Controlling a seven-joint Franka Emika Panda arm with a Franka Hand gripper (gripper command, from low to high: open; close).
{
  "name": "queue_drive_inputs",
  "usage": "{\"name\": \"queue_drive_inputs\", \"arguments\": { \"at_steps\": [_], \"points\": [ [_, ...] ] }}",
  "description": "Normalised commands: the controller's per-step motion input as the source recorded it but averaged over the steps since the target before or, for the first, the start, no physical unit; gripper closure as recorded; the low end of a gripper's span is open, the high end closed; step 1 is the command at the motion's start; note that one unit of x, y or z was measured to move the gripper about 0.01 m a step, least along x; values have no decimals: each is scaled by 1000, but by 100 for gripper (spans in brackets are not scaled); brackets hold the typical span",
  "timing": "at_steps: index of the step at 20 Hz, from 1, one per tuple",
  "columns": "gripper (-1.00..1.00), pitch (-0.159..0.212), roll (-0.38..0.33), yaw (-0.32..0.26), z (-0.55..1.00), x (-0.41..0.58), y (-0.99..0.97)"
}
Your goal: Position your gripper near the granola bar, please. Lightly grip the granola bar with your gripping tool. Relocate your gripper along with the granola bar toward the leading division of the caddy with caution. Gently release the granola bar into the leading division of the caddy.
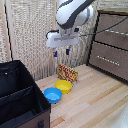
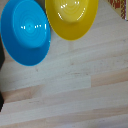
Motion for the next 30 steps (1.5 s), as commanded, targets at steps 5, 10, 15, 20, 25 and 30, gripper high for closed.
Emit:
{"name": "queue_drive_inputs", "arguments": {
  "at_steps": [5, 10, 15, 20, 25, 30],
  "points": [
    [-100, 0, 43, 29, -154, 223, -542],
    [-100, 0, 60, 29, -129, 257, -722],
    [-100, 0, 25, 62, -194, 196, -455],
    [-100, 0, 0, 66, -275, 207, -185],
    [-100, -13, 0, 90, -162, 415, -193],
    [-100, -25, 0, 35, -21, 309, -441]
  ]
}}
